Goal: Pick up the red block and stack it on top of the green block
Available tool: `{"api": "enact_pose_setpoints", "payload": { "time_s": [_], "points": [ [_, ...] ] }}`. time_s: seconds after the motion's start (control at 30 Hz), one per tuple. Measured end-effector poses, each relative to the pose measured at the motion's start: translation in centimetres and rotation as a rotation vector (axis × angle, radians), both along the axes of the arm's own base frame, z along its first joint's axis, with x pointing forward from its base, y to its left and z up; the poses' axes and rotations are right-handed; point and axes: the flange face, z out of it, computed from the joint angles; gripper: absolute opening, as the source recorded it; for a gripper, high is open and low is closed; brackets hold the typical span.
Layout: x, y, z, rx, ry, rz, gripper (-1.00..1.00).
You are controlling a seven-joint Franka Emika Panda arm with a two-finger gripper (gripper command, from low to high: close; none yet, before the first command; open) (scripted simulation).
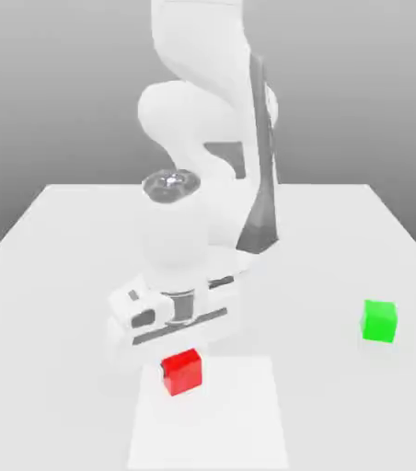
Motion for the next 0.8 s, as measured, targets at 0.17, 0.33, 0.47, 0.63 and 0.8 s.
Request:
{"api": "enact_pose_setpoints", "payload": {
  "time_s": [0.17,0.33,0.47,0.63,0.8],
  "points": [
    [-0.2,-0.1,3.2,0.001,0.003,-0.005,-1.0],
    [-0.2,8.3,4.7,0.009,0.005,0.329,-1.0],
    [-1.5,15.8,5.5,0.013,0.005,0.659,-1.0],
    [-5.7,24.9,6.6,0.011,0.005,1.086,-1.0],
    [-12.4,32.7,7.5,0.001,0.006,1.52,-1.0]
  ]
}}
